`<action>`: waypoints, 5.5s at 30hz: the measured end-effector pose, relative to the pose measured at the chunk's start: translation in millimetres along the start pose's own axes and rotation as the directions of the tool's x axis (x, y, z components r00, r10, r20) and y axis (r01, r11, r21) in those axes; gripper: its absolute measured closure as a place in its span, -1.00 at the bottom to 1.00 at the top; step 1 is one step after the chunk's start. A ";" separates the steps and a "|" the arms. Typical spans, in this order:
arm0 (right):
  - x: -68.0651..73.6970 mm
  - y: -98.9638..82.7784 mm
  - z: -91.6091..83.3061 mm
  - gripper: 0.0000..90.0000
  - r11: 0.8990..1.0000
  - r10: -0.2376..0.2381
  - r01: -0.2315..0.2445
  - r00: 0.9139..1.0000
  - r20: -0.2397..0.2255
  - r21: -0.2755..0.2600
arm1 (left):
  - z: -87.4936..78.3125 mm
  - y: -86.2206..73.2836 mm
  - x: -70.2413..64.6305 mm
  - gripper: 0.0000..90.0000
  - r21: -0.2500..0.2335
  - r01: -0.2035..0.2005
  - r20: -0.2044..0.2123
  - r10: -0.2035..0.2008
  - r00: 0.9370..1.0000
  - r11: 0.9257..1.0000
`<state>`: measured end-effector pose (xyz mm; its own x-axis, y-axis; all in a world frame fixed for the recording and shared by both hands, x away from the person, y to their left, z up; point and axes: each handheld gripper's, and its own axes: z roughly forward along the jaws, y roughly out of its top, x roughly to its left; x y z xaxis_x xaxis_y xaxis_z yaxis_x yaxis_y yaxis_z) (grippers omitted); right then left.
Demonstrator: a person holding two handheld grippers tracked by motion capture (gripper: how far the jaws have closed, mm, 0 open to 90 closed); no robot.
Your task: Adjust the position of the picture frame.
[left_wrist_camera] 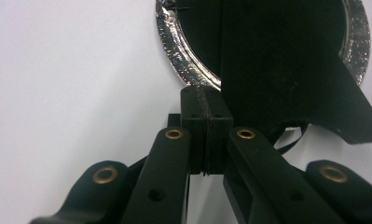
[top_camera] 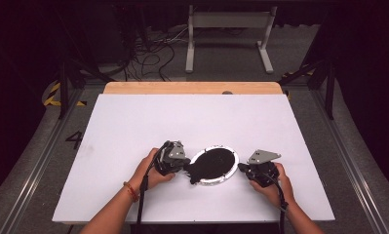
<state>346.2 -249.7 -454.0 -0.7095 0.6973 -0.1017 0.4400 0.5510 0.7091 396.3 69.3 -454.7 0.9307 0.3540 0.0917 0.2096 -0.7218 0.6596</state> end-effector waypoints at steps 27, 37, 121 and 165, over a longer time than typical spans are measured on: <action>4.0 14.3 18.8 1.00 1.000 0.001 -0.002 0.999 -0.032 -0.028 | -7.4 -16.2 -9.6 1.00 -0.047 0.061 0.028 -0.060 0.998 0.997; 3.7 21.3 25.6 1.00 1.000 -0.009 0.008 1.000 -0.013 -0.022 | -13.1 -17.9 -14.2 0.93 -0.026 0.005 -0.012 -0.006 1.000 1.000; 16.5 21.2 29.5 1.00 0.998 0.029 -0.035 0.995 -0.098 -0.061 | -15.7 -28.9 -25.2 1.00 -0.086 0.015 0.135 -0.003 0.991 0.996; 0.1 26.7 32.7 0.99 0.998 0.042 -0.043 0.998 -0.037 -0.040 | -15.4 -16.4 -36.7 0.87 -0.104 -0.028 0.101 0.038 0.994 0.994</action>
<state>375.9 -220.0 -457.9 -0.7105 0.7022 -0.0456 0.4481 0.5014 0.7401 354.1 77.3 -457.4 0.9636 0.2642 0.0411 0.1512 -0.6653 0.7311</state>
